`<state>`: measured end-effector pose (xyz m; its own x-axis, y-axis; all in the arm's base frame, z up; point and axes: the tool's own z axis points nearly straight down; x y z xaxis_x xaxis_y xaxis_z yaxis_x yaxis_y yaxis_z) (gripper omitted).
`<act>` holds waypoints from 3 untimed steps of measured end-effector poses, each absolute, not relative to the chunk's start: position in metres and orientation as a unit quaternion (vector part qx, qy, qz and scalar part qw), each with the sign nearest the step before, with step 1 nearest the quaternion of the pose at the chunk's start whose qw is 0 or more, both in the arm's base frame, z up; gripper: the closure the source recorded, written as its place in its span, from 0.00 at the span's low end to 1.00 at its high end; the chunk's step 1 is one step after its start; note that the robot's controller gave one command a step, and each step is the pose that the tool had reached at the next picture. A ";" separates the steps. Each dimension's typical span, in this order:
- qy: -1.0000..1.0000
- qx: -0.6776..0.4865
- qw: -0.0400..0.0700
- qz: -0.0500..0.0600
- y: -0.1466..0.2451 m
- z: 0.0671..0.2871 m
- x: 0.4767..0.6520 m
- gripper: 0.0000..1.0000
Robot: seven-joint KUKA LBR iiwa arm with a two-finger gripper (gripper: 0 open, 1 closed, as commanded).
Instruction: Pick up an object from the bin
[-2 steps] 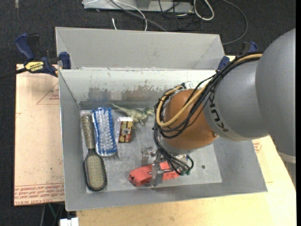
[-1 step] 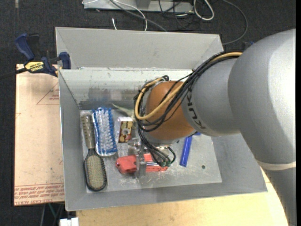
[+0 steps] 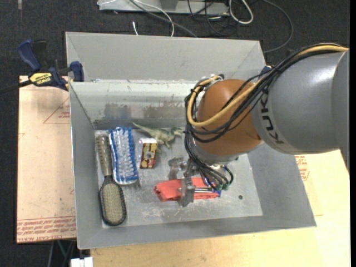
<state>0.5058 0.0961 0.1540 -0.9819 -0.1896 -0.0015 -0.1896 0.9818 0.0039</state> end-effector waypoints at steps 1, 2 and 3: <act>0.997 -0.081 0.005 0.005 0.124 0.164 0.504 1.00; 0.973 -0.229 0.006 0.002 0.091 0.076 0.531 1.00; 0.995 -0.103 0.002 0.005 0.119 0.119 0.504 1.00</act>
Offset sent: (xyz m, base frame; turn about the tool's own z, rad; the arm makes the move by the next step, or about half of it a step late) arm 0.0267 -0.0093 -0.0826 -0.2756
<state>0.5042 0.1189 0.1187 -0.9786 -0.2055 -0.0055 -0.2056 0.9786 0.0101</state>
